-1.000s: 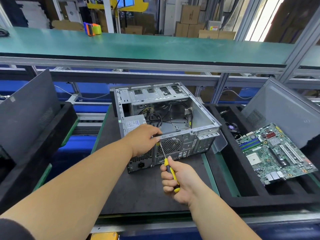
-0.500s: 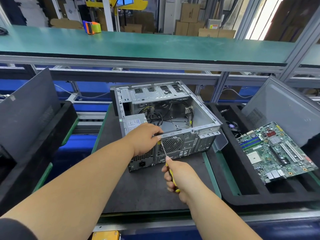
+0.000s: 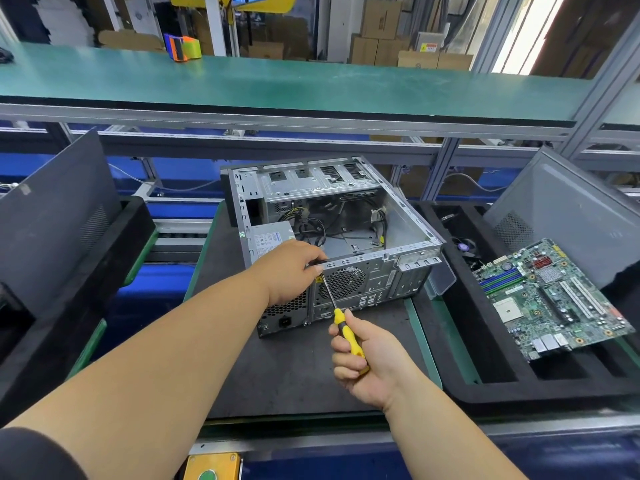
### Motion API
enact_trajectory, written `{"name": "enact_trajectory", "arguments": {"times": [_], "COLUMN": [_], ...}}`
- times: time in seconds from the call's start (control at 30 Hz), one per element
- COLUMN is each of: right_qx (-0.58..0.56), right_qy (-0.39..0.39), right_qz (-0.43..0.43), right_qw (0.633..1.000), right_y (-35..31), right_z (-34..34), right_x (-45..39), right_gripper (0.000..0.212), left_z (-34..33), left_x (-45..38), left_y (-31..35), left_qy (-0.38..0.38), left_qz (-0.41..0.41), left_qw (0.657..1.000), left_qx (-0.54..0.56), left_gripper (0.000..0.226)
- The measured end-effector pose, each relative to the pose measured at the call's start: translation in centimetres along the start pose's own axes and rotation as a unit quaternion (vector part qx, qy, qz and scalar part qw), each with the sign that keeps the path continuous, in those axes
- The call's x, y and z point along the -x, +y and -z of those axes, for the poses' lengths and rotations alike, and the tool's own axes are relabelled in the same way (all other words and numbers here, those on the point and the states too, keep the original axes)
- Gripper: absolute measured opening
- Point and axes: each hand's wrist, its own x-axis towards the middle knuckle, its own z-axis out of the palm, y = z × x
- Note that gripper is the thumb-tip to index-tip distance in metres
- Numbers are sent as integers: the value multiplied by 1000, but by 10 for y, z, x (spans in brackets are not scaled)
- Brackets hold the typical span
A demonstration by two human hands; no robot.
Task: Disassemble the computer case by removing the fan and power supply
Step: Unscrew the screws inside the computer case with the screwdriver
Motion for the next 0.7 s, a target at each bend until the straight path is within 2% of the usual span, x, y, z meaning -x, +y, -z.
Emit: {"name": "enact_trajectory", "arguments": {"times": [0.27,0.33,0.47,0.7], "right_qx": [130,91,-22,-31], "right_qy": [114,103,35,54], "right_qz": [64,52,16,6], "right_qw": [983,989,999,998], "right_y": [9,9,7,7], "right_z": [-18,-19,-15,-10], "right_x": [-2,-1,2,1], "right_gripper": [43,43,43,41], "left_z": [0,1,1,1], "left_x": [1,0,0,0], "left_y": [1,1,0,0], "left_qy": [3,-4,-4,0], "left_qz": [-1,0,2,-1], "left_qw": [1000,1000,1000,1000], "left_qx": [-5,-7,-6,-7], "left_gripper": [28,29,28,26]}}
